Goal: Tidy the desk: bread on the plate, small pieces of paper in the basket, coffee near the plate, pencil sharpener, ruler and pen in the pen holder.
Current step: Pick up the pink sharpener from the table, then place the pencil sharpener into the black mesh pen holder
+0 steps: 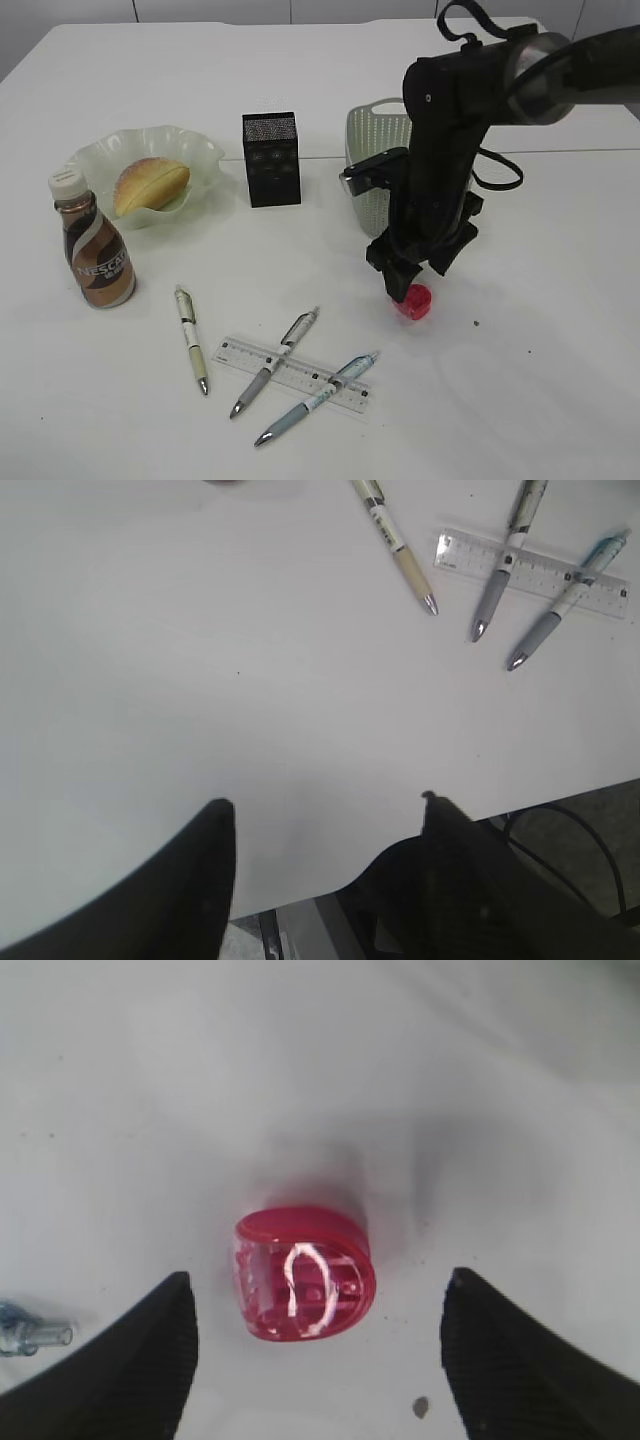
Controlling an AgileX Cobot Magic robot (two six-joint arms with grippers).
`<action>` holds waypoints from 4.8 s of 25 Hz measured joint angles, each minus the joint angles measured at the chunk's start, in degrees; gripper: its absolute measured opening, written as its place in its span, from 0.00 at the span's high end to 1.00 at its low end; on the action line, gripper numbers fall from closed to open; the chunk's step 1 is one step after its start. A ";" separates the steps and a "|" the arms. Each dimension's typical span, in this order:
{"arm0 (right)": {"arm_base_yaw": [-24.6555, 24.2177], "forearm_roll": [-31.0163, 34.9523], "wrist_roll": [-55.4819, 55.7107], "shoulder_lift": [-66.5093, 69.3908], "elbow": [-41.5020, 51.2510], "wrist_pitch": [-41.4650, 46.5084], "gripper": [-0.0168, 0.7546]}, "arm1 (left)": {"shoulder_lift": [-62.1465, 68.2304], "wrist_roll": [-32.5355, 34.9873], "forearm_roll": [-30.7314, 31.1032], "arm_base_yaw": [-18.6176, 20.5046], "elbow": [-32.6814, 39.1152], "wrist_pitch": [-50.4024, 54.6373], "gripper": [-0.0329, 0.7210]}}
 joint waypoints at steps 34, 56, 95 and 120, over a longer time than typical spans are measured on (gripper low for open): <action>0.00 1.35 -2.44 4.42 0.00 -1.05 0.29 | 0.00 0.00 0.00 0.00 0.00 0.00 0.38; -0.12 1.66 -4.68 5.17 -9.07 -5.56 0.55 | 0.00 0.00 -0.10 0.00 0.00 0.00 0.38; -0.44 20.45 -22.40 -0.05 -18.27 -29.96 0.55 | 0.00 0.00 -0.64 0.00 0.00 0.00 0.38; -0.44 47.31 -30.90 11.26 -27.12 -46.88 0.55 | 0.00 0.00 -2.75 0.00 0.00 0.09 0.38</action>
